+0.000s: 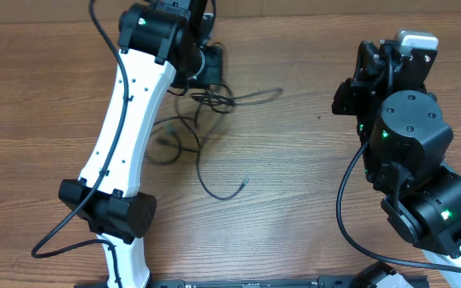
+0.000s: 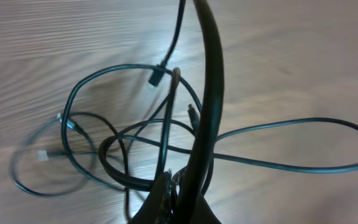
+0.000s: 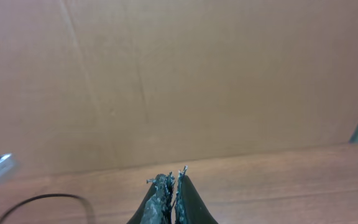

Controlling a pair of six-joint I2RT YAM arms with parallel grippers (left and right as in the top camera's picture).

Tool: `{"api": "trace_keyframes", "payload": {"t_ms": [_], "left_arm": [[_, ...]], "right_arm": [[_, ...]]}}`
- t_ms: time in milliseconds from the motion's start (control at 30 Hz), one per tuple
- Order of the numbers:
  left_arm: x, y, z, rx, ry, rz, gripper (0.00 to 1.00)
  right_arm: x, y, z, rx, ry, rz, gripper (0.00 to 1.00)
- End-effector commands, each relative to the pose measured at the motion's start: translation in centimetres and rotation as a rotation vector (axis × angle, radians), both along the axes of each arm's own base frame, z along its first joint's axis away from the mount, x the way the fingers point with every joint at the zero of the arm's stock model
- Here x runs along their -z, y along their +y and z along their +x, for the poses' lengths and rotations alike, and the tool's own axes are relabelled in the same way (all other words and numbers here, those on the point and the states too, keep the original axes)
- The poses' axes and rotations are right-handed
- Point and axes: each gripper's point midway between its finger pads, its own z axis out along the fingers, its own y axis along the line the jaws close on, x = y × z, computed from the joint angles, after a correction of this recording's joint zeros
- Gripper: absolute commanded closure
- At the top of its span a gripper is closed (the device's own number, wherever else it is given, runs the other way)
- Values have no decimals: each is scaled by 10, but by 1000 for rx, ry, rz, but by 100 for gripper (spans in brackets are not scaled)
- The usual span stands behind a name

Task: Untangle cables

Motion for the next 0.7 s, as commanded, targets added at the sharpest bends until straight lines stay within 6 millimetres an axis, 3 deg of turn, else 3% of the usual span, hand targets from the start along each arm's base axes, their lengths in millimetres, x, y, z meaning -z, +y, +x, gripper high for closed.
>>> {"api": "trace_keyframes", "payload": {"t_ms": [0,167,333,433,567,667], "left_arm": [[-8,-45,-18,248,11,-176,96],[-18,-53,-16,265,-14,-224,96],[-34,-61,-16,303,-49,-294,96],[-33,-63,-23,326,-28,-302,96],[-44,-83,-45,481,-23,-405,96],[-44,-81,-36,443,-41,-389,96]], "right_arm": [[3,0,2,1,17,66,96],[21,-11,9,37,81,112,96],[46,-2,18,-55,184,128,96],[59,9,24,-129,239,149,94],[86,32,29,-253,348,179,89],[111,41,32,-248,451,257,81]]}}
